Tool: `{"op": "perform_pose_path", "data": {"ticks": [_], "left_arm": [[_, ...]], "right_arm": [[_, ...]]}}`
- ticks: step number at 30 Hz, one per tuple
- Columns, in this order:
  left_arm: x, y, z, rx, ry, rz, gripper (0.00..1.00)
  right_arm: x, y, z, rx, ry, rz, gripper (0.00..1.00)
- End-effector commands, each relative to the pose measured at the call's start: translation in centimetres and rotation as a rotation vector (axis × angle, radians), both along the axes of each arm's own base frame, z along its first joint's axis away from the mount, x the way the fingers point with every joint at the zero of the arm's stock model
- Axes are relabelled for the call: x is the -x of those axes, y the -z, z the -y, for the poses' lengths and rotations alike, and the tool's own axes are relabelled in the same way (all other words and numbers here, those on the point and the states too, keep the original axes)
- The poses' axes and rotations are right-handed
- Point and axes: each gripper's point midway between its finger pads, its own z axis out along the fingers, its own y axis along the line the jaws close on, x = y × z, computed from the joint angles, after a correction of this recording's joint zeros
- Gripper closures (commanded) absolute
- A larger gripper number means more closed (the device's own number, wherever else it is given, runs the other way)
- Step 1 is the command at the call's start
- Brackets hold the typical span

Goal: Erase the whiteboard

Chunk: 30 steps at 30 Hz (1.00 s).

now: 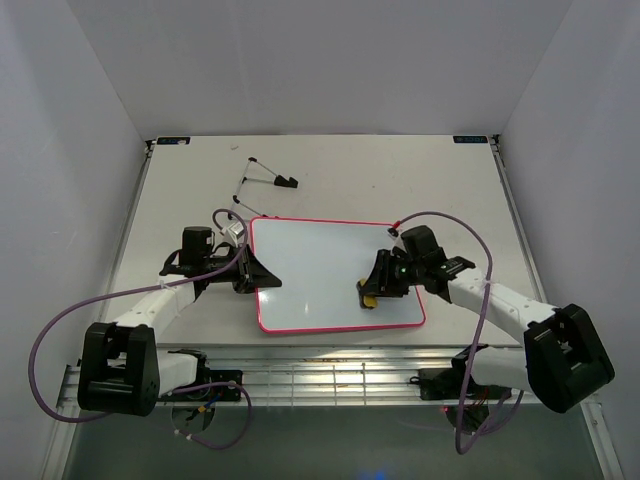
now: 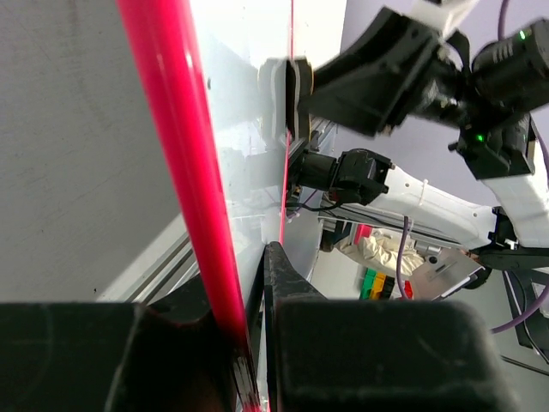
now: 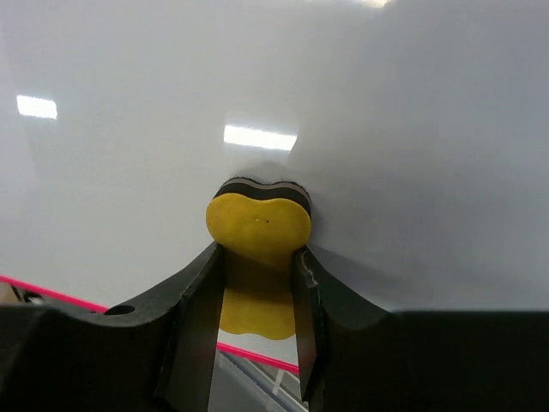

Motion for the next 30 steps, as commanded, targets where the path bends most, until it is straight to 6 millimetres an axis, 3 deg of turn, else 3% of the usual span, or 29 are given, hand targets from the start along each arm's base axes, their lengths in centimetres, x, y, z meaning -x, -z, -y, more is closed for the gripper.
{"op": "perform_pose_path", "data": {"ticks": [1,2,5,9,10,13,14,16,17,19,20,22,24,27,30], "left_arm": [[-1.3,-1.7,0.3,-0.010,0.032,0.219,1.00],[-1.3,-1.7,0.3,-0.009,0.035,0.221,1.00],[-1.2,-1.7,0.4,-0.006,0.041,0.220,1.00],[-1.1,-1.6,0.5,-0.004,0.051,0.221,1.00],[-1.0,-1.6,0.6,-0.003,0.057,0.221,1.00],[-0.7,-1.5,0.9,0.001,0.077,0.222,1.00],[-0.6,-1.5,1.0,0.000,0.083,0.223,1.00],[-0.4,-1.5,1.2,-0.001,0.093,0.224,1.00],[-0.4,-1.4,1.2,-0.003,0.094,0.218,1.00],[-0.4,-1.3,1.2,-0.006,0.098,0.216,1.00],[-0.3,-1.3,1.2,-0.005,0.102,0.215,1.00],[-0.2,-1.3,1.3,-0.004,0.106,0.217,1.00],[0.0,-1.3,1.4,-0.001,0.113,0.220,1.00],[0.0,-1.3,1.3,-0.010,0.106,0.223,1.00],[-0.3,-1.2,1.2,-0.029,0.084,0.223,1.00]], "right_arm": [[2.5,6.3,6.8,0.248,0.143,-0.232,0.81],[1.7,6.6,8.4,0.272,0.206,-0.242,0.81],[0.1,6.8,10.4,0.324,0.238,-0.235,0.81],[-2.6,6.6,11.3,0.398,0.174,-0.237,0.82],[-4.2,6.3,11.2,0.411,0.175,-0.223,0.82],[-6.3,6.7,11.1,0.395,0.162,-0.240,0.82],[-8.2,5.7,10.7,0.371,0.164,-0.208,0.82],[-9.4,6.2,10.4,0.374,0.131,-0.228,0.82],[-11.2,5.3,9.8,0.353,0.127,-0.193,0.82],[-12.3,5.8,9.2,0.331,0.096,-0.206,0.82],[-13.8,5.0,8.7,0.312,0.093,-0.174,0.82],[-14.7,5.5,8.3,0.292,0.070,-0.186,0.82],[-16.6,4.5,7.7,0.271,0.058,-0.153,0.82],[-17.9,5.0,7.9,0.280,0.042,-0.167,0.82],[-17.1,6.3,8.8,0.303,0.040,-0.198,0.82]]}}
